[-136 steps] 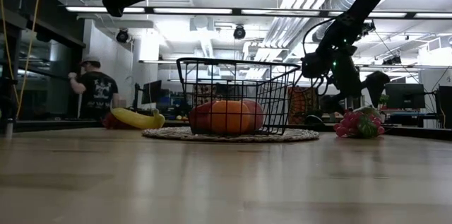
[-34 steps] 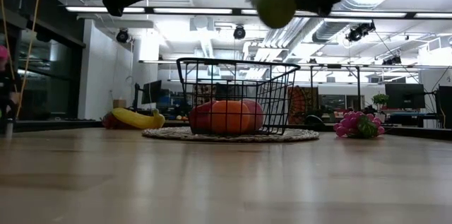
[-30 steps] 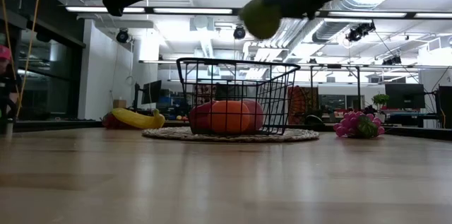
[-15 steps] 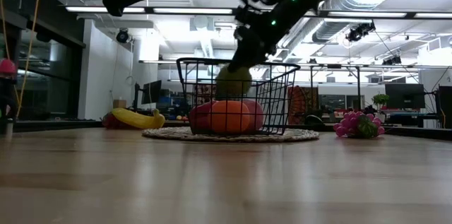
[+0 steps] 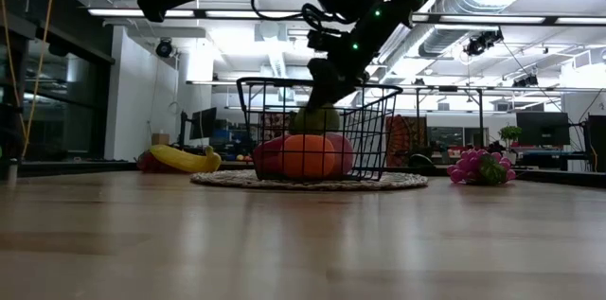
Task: Build produce basket
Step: Put the green pear into the black wire basket
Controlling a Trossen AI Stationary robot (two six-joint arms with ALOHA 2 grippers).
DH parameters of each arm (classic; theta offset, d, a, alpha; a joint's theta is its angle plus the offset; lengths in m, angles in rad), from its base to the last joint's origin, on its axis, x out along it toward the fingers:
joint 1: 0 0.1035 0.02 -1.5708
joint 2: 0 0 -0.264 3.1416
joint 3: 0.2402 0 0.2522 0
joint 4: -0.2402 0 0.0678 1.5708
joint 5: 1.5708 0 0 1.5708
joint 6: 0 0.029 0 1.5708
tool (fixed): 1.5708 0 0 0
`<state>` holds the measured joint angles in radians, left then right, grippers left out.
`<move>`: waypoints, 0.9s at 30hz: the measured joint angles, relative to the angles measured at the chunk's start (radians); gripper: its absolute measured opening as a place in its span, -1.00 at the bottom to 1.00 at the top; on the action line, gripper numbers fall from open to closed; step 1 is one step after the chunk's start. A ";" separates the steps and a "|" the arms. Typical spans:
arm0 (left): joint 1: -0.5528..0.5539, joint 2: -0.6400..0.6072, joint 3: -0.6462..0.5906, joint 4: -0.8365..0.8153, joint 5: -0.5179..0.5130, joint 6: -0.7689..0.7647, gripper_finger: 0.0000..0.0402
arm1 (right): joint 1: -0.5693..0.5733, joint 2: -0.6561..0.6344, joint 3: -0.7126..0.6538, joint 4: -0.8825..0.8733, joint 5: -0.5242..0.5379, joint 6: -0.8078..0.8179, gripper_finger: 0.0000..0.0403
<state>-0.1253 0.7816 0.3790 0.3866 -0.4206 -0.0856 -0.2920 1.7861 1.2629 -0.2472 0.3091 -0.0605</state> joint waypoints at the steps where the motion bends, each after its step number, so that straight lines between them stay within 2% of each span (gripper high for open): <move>1: 0.000 0.000 0.000 0.000 -0.001 0.000 0.61 | -0.002 0.000 0.000 0.001 0.007 0.000 0.42; 13: 0.000 0.000 0.000 0.000 -0.002 0.000 0.61 | -0.011 -0.001 0.000 0.018 0.014 0.045 0.42; 21: 0.000 0.000 0.000 0.000 -0.002 0.000 0.61 | -0.011 -0.001 0.000 -0.002 -0.075 0.083 0.42; 27: 0.000 0.000 0.000 0.000 -0.002 0.000 0.61 | -0.010 -0.001 0.000 -0.003 -0.077 0.081 0.46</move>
<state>-0.1249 0.7815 0.3790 0.3866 -0.4229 -0.0856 -0.3021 1.7851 1.2629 -0.2501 0.2321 0.0206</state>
